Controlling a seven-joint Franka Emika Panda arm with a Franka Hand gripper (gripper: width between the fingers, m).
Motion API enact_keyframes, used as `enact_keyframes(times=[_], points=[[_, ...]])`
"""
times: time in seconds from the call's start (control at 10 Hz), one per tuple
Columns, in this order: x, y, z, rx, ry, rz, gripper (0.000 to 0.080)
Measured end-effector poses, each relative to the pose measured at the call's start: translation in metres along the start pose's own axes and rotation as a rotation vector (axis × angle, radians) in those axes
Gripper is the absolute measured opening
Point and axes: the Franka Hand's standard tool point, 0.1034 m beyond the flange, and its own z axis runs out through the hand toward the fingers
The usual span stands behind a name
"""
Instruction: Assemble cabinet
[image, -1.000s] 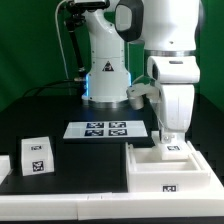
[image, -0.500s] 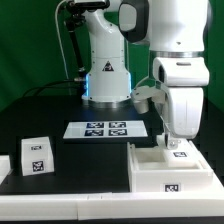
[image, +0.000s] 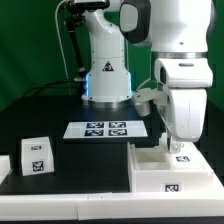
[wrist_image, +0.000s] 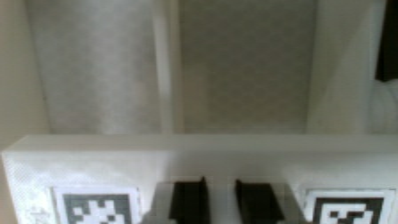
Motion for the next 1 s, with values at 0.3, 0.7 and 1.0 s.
enact_keyframes(times=[0.3,0.7,1.0], points=[[-0.0005,0.0122,0.0006,0.008,-0.008,0.007,0.0071],[-0.0011,0.0131,-0.0001,0.011,-0.011,0.008,0.0071],[-0.0056,0.0088,-0.0042,0.012,-0.015,0.010,0.0272]])
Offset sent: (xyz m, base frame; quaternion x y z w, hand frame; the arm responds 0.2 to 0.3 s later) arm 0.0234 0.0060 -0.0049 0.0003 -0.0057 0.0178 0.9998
